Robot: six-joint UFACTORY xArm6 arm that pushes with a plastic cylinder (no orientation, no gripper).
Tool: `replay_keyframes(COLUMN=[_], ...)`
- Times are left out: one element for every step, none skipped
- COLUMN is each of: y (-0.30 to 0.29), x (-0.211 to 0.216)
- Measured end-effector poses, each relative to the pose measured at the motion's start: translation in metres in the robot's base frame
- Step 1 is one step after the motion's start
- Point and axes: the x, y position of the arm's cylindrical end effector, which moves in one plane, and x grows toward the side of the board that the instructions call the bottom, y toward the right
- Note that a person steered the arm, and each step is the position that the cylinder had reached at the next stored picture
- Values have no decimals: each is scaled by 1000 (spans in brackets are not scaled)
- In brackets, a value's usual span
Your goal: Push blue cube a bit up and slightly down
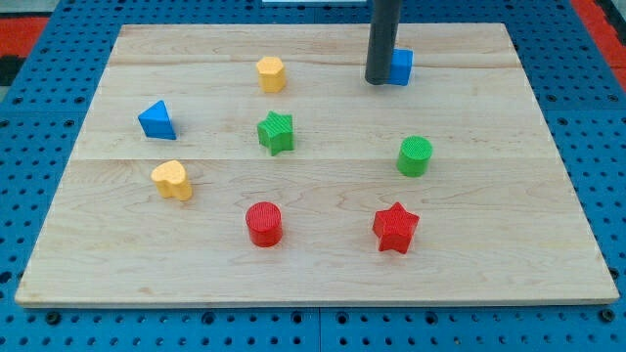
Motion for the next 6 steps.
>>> replay_keyframes(y=[-3, 19, 46, 47, 45, 56], x=[10, 17, 14, -4, -6, -3])
